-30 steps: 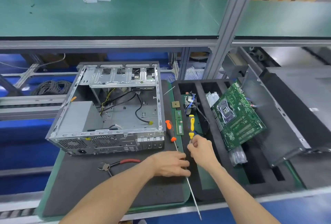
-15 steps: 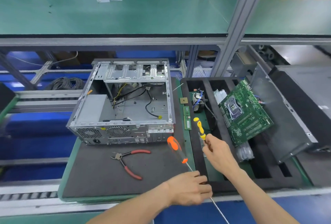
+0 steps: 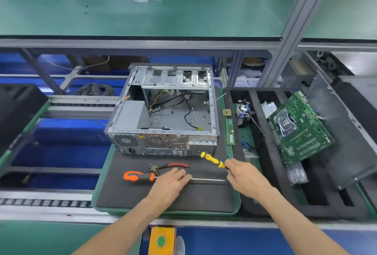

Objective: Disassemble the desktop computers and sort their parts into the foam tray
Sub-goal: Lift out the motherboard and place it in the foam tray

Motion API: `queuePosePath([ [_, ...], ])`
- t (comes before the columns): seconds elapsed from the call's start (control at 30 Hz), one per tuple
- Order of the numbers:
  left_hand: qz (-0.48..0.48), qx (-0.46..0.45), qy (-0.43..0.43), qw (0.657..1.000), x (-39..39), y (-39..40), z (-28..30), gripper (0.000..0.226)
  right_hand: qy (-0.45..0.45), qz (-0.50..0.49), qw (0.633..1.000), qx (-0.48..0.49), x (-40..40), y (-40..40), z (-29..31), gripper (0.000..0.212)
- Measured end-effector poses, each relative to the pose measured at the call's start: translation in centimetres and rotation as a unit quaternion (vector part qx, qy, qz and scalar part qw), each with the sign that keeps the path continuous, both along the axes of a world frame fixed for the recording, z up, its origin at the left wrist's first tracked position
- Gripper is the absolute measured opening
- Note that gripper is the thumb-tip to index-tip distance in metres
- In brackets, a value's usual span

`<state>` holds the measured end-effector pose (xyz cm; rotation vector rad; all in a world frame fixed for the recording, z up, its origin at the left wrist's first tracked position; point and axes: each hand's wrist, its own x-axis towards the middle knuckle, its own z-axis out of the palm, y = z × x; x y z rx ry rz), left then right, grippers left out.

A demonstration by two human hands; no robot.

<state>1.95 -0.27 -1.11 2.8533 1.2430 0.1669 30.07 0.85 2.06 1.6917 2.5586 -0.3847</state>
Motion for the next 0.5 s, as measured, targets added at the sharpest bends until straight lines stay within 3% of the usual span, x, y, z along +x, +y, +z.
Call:
queuePosePath([
  [0.07,0.049,-0.052,0.018,0.997,-1.4,0.4,0.1,0.061,-0.032,0.019,0.999,0.004,-1.5,0.6,-0.3,0.014],
  [0.1,0.071,-0.067,0.015,0.995,-1.9,0.5,0.2,0.061,-0.042,0.019,0.999,0.005,-2.2,0.8,-0.5,0.013],
  [0.27,0.111,-0.082,-0.035,0.99,-3.5,1.7,-1.0,0.034,-0.077,0.024,0.997,0.013,-5.0,2.2,-1.5,0.02],
  [0.37,0.153,-0.139,-0.111,0.972,-4.2,2.3,-2.6,0.013,-0.109,0.009,0.994,0.017,-6.0,2.7,-1.7,0.032],
  [0.5,0.163,-0.167,-0.163,0.958,-4.6,2.5,-4.2,0.012,-0.147,0.016,0.989,0.024,-7.0,2.8,-2.1,0.04],
])
